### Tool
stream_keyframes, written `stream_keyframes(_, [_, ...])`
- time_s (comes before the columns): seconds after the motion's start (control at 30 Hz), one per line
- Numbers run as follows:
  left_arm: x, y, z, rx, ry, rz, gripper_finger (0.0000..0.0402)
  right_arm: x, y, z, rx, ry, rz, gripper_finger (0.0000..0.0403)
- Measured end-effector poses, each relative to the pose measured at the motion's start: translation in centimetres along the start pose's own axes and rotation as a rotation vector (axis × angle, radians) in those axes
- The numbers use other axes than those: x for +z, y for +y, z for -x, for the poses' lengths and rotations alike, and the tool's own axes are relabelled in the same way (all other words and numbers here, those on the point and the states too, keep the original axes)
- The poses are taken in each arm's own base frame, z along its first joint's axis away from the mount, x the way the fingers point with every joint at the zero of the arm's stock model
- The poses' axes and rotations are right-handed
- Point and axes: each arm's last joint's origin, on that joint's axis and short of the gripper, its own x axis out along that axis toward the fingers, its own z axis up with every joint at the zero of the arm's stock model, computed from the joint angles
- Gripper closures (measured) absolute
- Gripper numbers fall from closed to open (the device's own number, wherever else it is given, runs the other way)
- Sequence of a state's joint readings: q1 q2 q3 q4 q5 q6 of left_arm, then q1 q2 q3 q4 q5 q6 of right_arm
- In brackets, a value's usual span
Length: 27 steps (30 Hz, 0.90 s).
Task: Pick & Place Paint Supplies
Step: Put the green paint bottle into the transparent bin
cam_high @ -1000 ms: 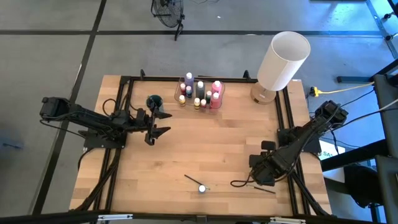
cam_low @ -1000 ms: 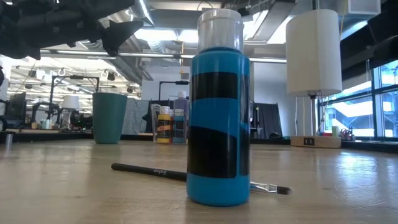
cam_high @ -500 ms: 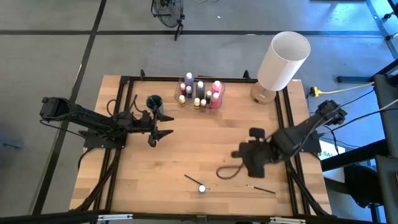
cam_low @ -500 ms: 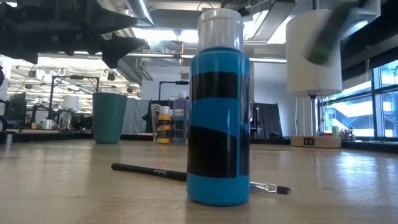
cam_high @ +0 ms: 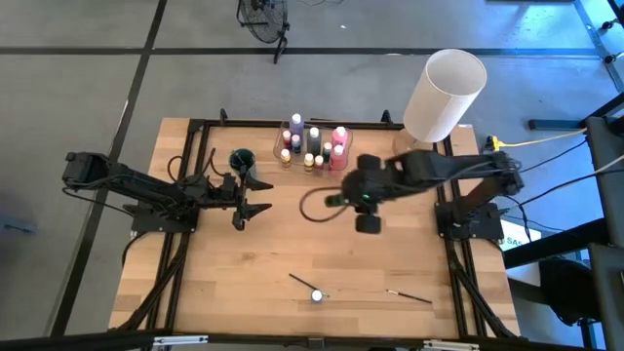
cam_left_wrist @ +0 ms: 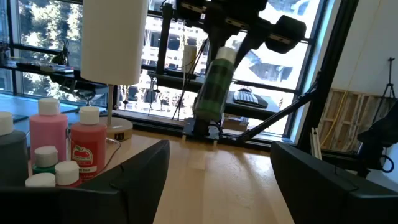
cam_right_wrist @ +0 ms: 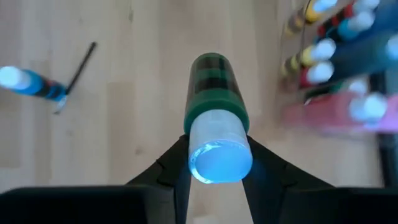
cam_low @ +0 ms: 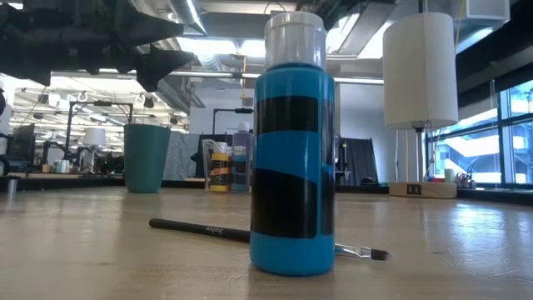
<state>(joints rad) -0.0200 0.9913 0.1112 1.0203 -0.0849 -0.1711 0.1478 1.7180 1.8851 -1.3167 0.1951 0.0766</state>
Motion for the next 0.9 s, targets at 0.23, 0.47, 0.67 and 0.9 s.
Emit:
stream_keyframes(0.23, [0.0, 0.0, 0.0, 0.000, 0.000, 0.000, 0.0127, 3.4, -3.6, -1.6, -0.024, 0.023, 0.068, 0.0290])
stream_keyframes(0.47, [0.0, 0.0, 0.0, 0.000, 0.000, 0.000, 0.0126, 4.8, -8.0, -3.3, -0.060, 0.095, 0.087, 0.0290])
stream_keyframes(0.67, [0.0, 0.0, 0.0, 0.000, 0.000, 0.000, 0.0126, 4.2, -11.0, -5.5, -0.055, 0.203, 0.059, 0.0290])
stream_keyframes(0.9, [0.0, 0.0, 0.0, 0.001, 0.000, 0.000, 0.0127, 3.9, -13.1, -7.8, -0.040, 0.259, 0.056, 0.0290])
